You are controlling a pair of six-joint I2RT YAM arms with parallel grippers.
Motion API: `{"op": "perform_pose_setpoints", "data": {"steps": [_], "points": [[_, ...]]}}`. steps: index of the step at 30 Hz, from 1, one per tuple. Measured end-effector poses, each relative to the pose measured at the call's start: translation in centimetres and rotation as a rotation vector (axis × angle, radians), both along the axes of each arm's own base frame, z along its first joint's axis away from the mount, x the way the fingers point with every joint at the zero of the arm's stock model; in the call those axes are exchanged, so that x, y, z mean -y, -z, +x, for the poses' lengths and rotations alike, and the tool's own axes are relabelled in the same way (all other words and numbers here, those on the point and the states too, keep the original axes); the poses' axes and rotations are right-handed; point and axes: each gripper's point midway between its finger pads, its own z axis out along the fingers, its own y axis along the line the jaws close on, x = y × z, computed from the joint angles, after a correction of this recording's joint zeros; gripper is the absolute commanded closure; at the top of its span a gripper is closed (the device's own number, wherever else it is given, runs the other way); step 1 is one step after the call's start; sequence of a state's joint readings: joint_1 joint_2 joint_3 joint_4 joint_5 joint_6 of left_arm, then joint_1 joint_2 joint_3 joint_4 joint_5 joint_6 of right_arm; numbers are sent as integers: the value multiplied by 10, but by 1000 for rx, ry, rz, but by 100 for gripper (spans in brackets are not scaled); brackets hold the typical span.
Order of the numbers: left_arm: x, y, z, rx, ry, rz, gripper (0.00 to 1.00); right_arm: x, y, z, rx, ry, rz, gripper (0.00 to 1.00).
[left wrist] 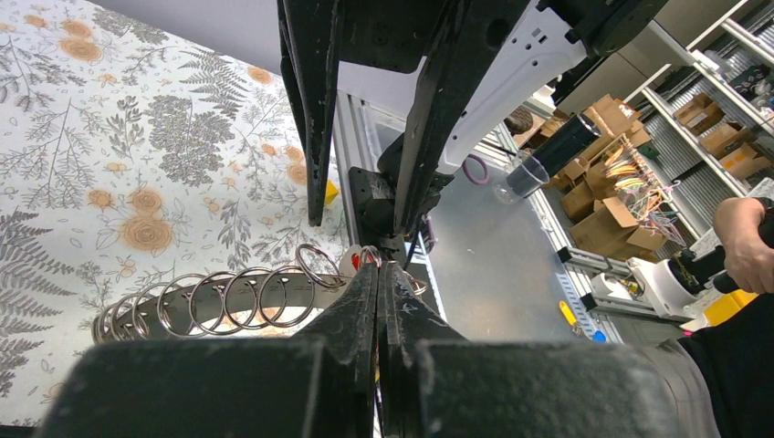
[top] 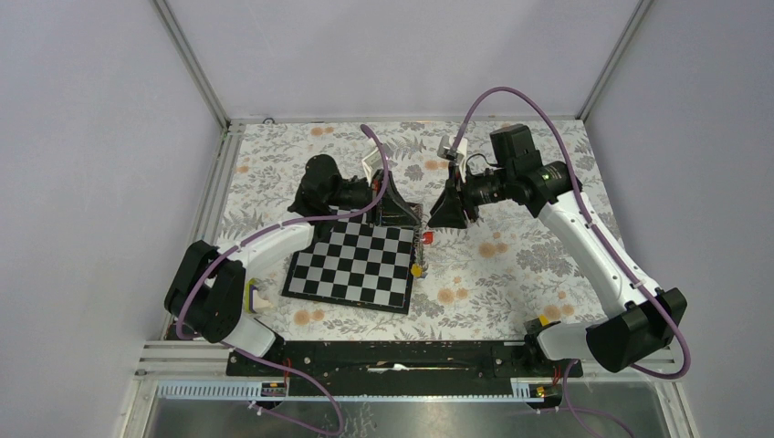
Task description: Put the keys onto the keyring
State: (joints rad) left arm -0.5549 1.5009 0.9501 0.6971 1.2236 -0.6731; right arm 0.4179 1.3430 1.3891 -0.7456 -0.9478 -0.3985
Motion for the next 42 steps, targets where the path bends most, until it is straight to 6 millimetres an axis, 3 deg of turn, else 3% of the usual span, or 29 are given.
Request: {"op": "perform_pose_setpoints", "data": {"steps": [11, 30, 38, 42], "points": [[0, -4, -2, -27, 3, -29, 100, -5, 8, -8, -50, -39, 39, 71], [3, -1, 2, -52, -5, -36, 100, -7, 14, -10, -73, -48, 58, 81], [3, 2, 2, -56, -12, -35, 100, -7, 15, -10, -75, -47, 56, 100], [3, 3, 3, -42, -16, -36, 100, -7, 16, -10, -74, -45, 50, 100]]}}
